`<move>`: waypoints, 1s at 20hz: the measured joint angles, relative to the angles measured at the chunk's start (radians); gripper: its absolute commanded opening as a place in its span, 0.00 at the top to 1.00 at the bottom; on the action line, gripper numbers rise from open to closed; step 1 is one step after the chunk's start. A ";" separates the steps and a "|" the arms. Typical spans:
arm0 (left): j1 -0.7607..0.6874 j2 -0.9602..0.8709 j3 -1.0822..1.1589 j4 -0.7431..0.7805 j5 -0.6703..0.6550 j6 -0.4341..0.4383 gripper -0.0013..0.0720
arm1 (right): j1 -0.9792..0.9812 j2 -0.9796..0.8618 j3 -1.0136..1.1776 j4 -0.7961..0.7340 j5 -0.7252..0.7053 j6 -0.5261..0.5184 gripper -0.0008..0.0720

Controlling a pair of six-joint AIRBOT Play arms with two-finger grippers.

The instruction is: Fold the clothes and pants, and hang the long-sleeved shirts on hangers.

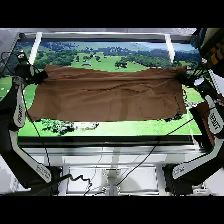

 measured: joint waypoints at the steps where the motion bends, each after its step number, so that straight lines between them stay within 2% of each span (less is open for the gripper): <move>1: -0.002 0.000 0.000 0.002 0.001 0.000 0.62 | 0.000 -0.004 0.000 0.000 0.001 0.003 0.87; 2: -0.005 0.000 0.000 0.006 0.004 -0.004 0.05 | 0.001 -0.007 0.001 0.000 0.002 0.007 0.40; 3: -0.006 0.002 0.000 0.007 0.006 -0.005 0.01 | 0.001 -0.007 0.001 -0.002 0.009 0.007 0.02; 5: -0.014 0.009 0.000 0.003 0.007 -0.008 0.01 | 0.001 0.006 0.001 -0.003 0.031 0.008 0.03; 7: -0.024 0.029 0.000 0.000 0.006 -0.008 0.02 | -0.001 0.035 0.001 -0.006 0.064 0.010 0.06; 8: -0.029 0.046 0.000 0.000 0.005 -0.008 0.06 | -0.004 0.058 0.001 -0.012 0.081 0.010 0.10; 9: -0.035 0.070 0.000 -0.001 -0.003 -0.008 0.35 | -0.009 0.088 0.001 -0.019 0.105 0.010 0.32; 10: -0.041 0.098 0.000 -0.001 -0.015 -0.007 0.75 | -0.017 0.121 0.001 -0.024 0.136 0.010 0.68; 11: -0.043 0.130 0.000 -0.001 -0.050 0.000 0.96 | -0.031 0.164 0.001 -0.031 0.172 0.010 0.93; 15: -0.022 0.262 0.000 0.003 -0.313 0.091 0.96 | -0.129 0.349 0.001 -0.073 0.419 0.013 0.95; 18: 0.017 0.352 -0.003 -0.027 -0.551 0.246 0.97 | -0.254 0.473 -0.012 -0.107 0.645 0.022 0.95; 20: 0.056 0.419 -0.027 -0.061 -0.639 0.319 0.97 | -0.357 0.552 -0.059 -0.119 0.773 0.025 0.95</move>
